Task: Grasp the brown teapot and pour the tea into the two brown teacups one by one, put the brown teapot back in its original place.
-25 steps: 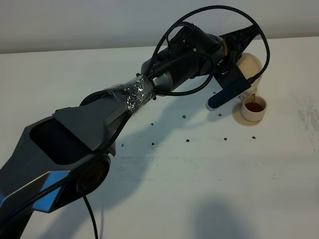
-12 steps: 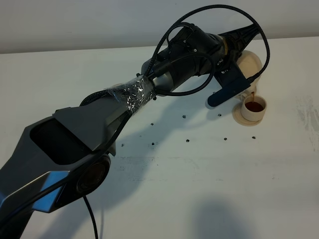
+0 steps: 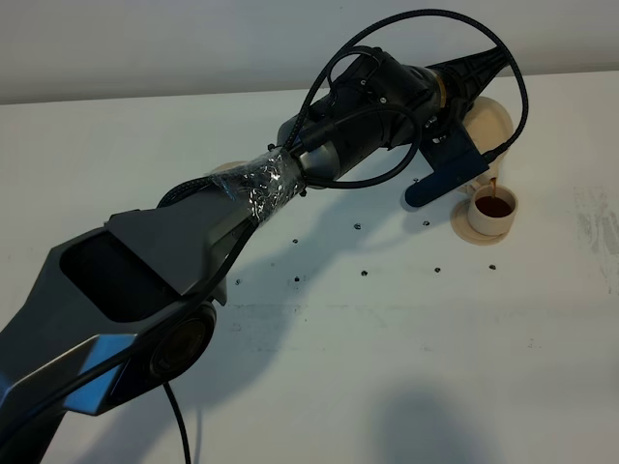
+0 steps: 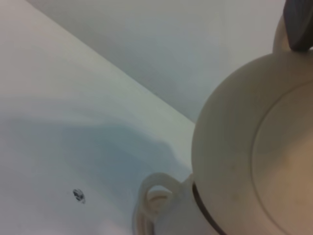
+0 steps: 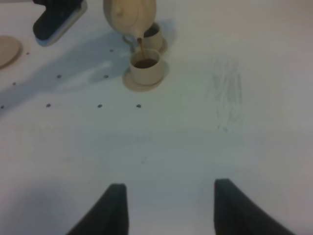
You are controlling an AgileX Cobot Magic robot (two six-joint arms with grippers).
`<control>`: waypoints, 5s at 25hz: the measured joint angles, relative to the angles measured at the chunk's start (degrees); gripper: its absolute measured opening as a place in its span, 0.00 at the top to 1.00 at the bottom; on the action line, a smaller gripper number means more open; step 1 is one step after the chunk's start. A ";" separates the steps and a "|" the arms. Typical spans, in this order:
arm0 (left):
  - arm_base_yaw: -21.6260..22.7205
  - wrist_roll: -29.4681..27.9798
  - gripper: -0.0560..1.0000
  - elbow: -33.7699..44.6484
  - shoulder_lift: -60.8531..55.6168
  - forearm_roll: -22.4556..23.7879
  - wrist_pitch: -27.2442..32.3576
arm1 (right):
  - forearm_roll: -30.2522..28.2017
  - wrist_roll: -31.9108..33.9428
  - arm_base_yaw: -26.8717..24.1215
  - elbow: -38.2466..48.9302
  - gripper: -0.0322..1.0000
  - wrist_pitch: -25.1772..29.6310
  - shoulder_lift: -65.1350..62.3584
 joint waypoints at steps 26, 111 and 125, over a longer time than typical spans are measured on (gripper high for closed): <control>-0.59 3.96 0.86 0.00 0.00 0.34 0.12 | 0.00 0.00 0.00 0.00 0.58 0.00 0.00; 4.44 -81.17 0.86 0.00 -3.04 -16.94 40.74 | 0.00 0.00 0.00 0.00 0.58 0.00 0.00; 4.44 -81.94 0.86 0.00 0.22 -19.69 38.86 | 0.00 0.00 0.00 0.00 0.58 0.00 0.00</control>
